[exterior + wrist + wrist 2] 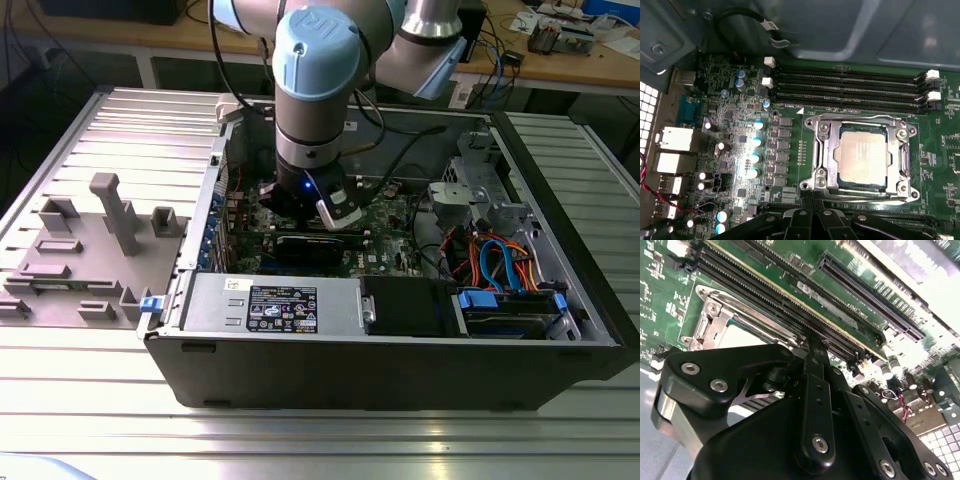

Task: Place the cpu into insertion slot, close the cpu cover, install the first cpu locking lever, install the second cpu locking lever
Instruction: 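Install the second cpu locking lever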

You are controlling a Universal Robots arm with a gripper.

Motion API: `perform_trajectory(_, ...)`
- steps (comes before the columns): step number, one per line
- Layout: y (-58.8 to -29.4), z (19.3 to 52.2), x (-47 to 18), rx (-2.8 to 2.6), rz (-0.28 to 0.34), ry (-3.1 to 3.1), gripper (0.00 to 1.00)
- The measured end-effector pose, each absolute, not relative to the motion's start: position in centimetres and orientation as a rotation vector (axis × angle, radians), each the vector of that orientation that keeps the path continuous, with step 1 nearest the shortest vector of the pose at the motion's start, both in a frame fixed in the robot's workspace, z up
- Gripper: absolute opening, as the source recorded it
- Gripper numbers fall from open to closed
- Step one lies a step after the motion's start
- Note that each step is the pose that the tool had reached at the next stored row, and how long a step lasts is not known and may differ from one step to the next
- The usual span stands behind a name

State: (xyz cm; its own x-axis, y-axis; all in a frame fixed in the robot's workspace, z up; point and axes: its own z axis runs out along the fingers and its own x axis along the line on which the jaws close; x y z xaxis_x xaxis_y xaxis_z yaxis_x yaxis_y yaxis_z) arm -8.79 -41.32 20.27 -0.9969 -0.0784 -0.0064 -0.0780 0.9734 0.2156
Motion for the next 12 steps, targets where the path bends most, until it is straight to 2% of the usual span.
perform_trajectory(9,-41.30,19.68,-9.03,0.124,-0.417,-3.111,0.11)
perform_trajectory(12,-41.29,19.68,-9.22,0.124,-0.424,-3.110,0.11)
